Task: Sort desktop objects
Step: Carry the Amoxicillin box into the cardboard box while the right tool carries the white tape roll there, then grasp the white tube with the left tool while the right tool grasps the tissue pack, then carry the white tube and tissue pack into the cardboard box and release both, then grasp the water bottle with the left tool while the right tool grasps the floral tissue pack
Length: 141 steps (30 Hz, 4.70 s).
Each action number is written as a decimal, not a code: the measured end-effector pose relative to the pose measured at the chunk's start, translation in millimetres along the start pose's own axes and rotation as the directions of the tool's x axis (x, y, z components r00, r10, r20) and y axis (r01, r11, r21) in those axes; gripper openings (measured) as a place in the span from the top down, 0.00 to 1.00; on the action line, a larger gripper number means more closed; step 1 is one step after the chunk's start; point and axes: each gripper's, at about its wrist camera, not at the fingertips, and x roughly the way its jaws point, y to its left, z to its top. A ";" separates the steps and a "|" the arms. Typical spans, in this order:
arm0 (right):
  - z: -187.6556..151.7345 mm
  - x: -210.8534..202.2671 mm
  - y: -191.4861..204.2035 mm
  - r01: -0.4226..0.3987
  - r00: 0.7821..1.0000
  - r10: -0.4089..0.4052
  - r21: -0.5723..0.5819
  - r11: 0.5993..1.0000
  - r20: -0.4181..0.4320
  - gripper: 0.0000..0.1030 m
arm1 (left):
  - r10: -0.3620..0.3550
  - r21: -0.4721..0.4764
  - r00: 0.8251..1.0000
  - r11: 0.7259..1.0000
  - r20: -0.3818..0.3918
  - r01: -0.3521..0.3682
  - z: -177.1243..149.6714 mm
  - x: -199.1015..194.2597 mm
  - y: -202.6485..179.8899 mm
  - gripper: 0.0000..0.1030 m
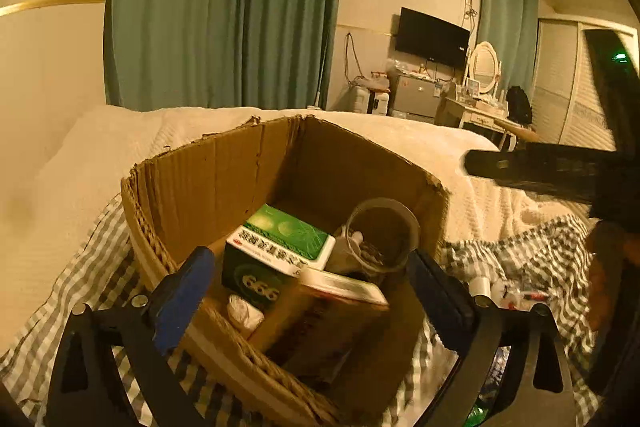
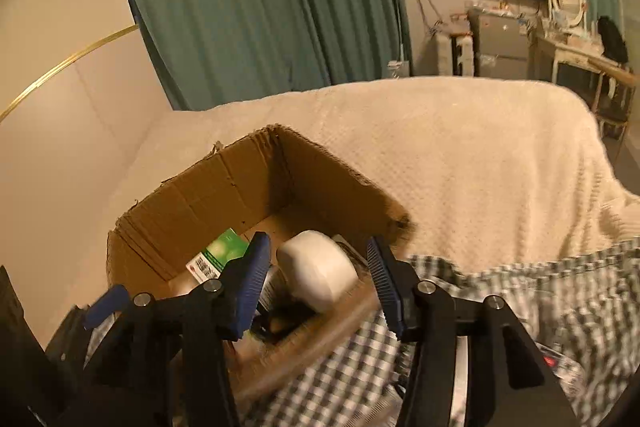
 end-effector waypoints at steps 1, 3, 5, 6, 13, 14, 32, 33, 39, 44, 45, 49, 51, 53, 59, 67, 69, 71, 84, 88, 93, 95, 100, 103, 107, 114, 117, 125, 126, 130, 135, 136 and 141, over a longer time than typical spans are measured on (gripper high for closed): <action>-3.7 -11.8 -2.8 0.009 1.000 -0.009 -0.005 1.000 0.002 0.51 | -0.005 -0.003 1.000 1.000 -0.001 0.005 -1.7 -3.9 -2.0 0.04; -9.8 -30.7 -7.8 0.031 1.000 -0.031 -0.016 0.999 0.005 0.51 | -0.023 -0.017 1.000 1.000 -0.005 0.023 -3.7 -14.6 -6.9 0.04; -17.6 -53.1 -14.5 0.066 0.998 -0.065 -0.028 0.997 0.015 0.51 | -0.038 -0.029 0.999 0.999 -0.010 0.037 -3.9 -23.8 -11.8 0.04; -21.9 -64.4 -17.8 0.082 0.997 -0.082 -0.034 0.996 0.018 0.51 | -0.047 -0.031 0.999 0.998 -0.016 0.047 -5.0 -30.0 -16.9 0.04; -62.5 -133.6 -50.3 0.129 0.992 -0.128 -0.033 0.991 0.012 0.41 | -0.090 0.022 0.990 0.995 -0.113 0.093 -34.5 -52.0 -59.4 0.00; -71.2 -138.9 -55.3 0.133 0.991 -0.133 -0.031 0.991 0.005 0.41 | -0.093 0.031 0.987 0.995 -0.128 0.097 -40.0 -50.9 -63.5 0.00; -200.9 -90.3 -97.2 0.054 0.955 -0.082 -0.106 0.993 -0.285 0.41 | -0.091 0.127 0.844 0.974 -0.529 0.185 -159.0 -3.6 -117.5 0.04; -203.2 -87.3 -97.4 0.051 0.951 -0.082 -0.109 0.993 -0.299 0.41 | -0.073 0.147 0.844 0.973 -0.532 0.177 -160.9 -1.8 -118.6 0.10; -213.7 -57.3 -89.7 0.007 0.896 -0.076 -0.156 0.988 -0.438 0.27 | -0.078 0.157 0.823 0.967 -0.563 0.199 -169.1 5.4 -117.4 0.60; -213.8 -33.0 -79.2 0.035 0.866 -0.149 -0.239 0.970 -0.477 0.26 | -0.107 0.116 0.822 0.972 -0.559 0.205 -164.5 4.4 -109.8 0.79; -213.8 -28.6 -78.4 0.040 0.862 -0.160 -0.249 0.968 -0.481 0.26 | -0.117 0.102 0.818 0.973 -0.563 0.209 -164.1 4.5 -107.9 0.79; -219.2 -8.0 -83.9 0.078 0.827 -0.200 -0.246 0.966 -0.526 0.23 | -0.129 0.090 0.811 0.972 -0.571 0.218 -164.3 6.1 -107.7 0.79; -222.1 -6.4 -87.6 0.096 0.820 -0.211 -0.236 0.967 -0.531 0.23 | -0.125 0.098 0.812 0.971 -0.570 0.219 -164.6 6.6 -108.9 0.79; -222.5 -10.3 -89.6 0.113 0.828 -0.217 -0.226 0.968 -0.517 0.31 | -0.130 0.095 0.810 0.970 -0.571 0.222 -165.0 6.8 -108.1 0.79; -223.0 -30.9 -93.7 0.129 0.862 -0.201 -0.182 0.975 -0.465 0.50 | -0.147 0.067 0.799 0.971 -0.583 0.228 -168.8 12.0 -106.4 0.77; -214.8 -64.0 -106.8 0.122 0.921 -0.145 -0.084 0.989 -0.362 0.73 | -0.190 0.061 0.827 0.963 -0.529 0.261 -157.9 -1.4 -107.1 0.82; -210.8 -71.5 -108.3 0.109 0.936 -0.124 -0.062 0.992 -0.330 0.75 | -0.213 0.051 0.836 0.960 -0.505 0.276 -152.0 -5.5 -106.5 0.82; -203.4 -72.5 -109.6 0.097 0.948 -0.105 -0.041 0.994 -0.300 0.76 | -0.231 0.032 0.841 0.959 -0.488 0.282 -148.1 -7.1 -104.4 0.82; -145.2 -119.9 -77.2 -0.012 0.991 0.006 -0.040 0.999 -0.134 0.76 | -0.249 0.065 0.957 0.963 -0.151 0.261 -52.2 -54.5 -95.2 0.82; -105.8 -128.9 -49.5 -0.088 0.994 0.082 -0.082 0.993 -0.071 0.76 | -0.179 0.089 0.984 0.980 -0.020 0.180 -15.9 -63.2 -85.6 0.82; -52.6 -107.8 -11.7 -0.169 0.986 0.166 -0.126 0.978 -0.030 0.76 | -0.135 0.020 0.989 0.991 0.062 0.134 27.5 -50.6 -55.0 0.82; -36.1 -92.4 -0.6 -0.199 0.980 0.197 -0.121 0.973 -0.027 0.76 | -0.119 -0.014 0.990 0.993 0.072 0.120 40.0 -43.0 -40.7 0.82; -4.1 -27.7 22.3 -0.242 0.967 0.235 -0.067 0.968 -0.102 0.76 | -0.044 -0.101 0.999 0.994 0.022 0.046 48.7 -2.1 -7.9 0.82; 0.2 4.9 32.3 -0.226 0.966 0.215 -0.068 0.972 -0.140 0.74 | -0.040 -0.120 0.999 0.992 -0.018 0.038 38.5 18.5 8.4 0.81; 1.4 17.4 29.5 -0.175 0.978 0.170 -0.038 0.984 -0.122 0.33 | -0.043 -0.113 0.996 0.993 -0.076 0.034 25.0 32.9 16.7 0.73; -4.2 -21.1 0.0 -0.109 0.993 0.109 -0.017 0.994 -0.038 0.28 | -0.035 -0.120 0.999 0.992 0.012 0.036 14.9 -2.2 10.8 0.05; -25.0 -59.4 -31.4 -0.005 1.000 0.005 -0.020 1.000 0.002 0.26 | -0.059 -0.103 0.998 0.993 0.002 0.059 8.7 -16.0 -7.4 0.04; -90.0 -105.4 -111.8 0.183 0.982 -0.182 0.020 0.983 -0.048 0.25 | -0.198 -0.005 0.975 0.980 -0.100 0.198 -27.0 -29.5 -91.8 0.00; -98.5 -106.9 -119.0 0.189 0.981 -0.187 0.025 0.982 -0.057 0.25 | -0.217 0.011 0.968 0.975 -0.126 0.220 -36.1 -27.3 -104.1 0.00; -125.7 -106.5 -142.4 0.205 0.976 -0.201 0.043 0.978 -0.087 0.23 | -0.291 0.061 0.934 0.949 -0.209 0.310 -66.2 -12.8 -135.1 0.00; -145.1 -98.1 -157.7 0.170 0.979 -0.159 0.086 0.982 -0.126 0.23 | -0.308 0.146 0.902 0.920 -0.304 0.363 -95.7 20.2 -155.2 0.00; -146.8 -97.6 -161.5 0.155 0.981 -0.141 0.103 0.983 -0.131 0.23 | -0.307 0.153 0.896 0.917 -0.322 0.369 -100.0 26.1 -157.3 0.00; -150.9 -91.8 -171.2 0.113 0.987 -0.093 0.154 0.982 -0.135 0.23 | -0.296 0.162 0.870 0.910 -0.394 0.383 -117.1 56.6 -160.1 0.00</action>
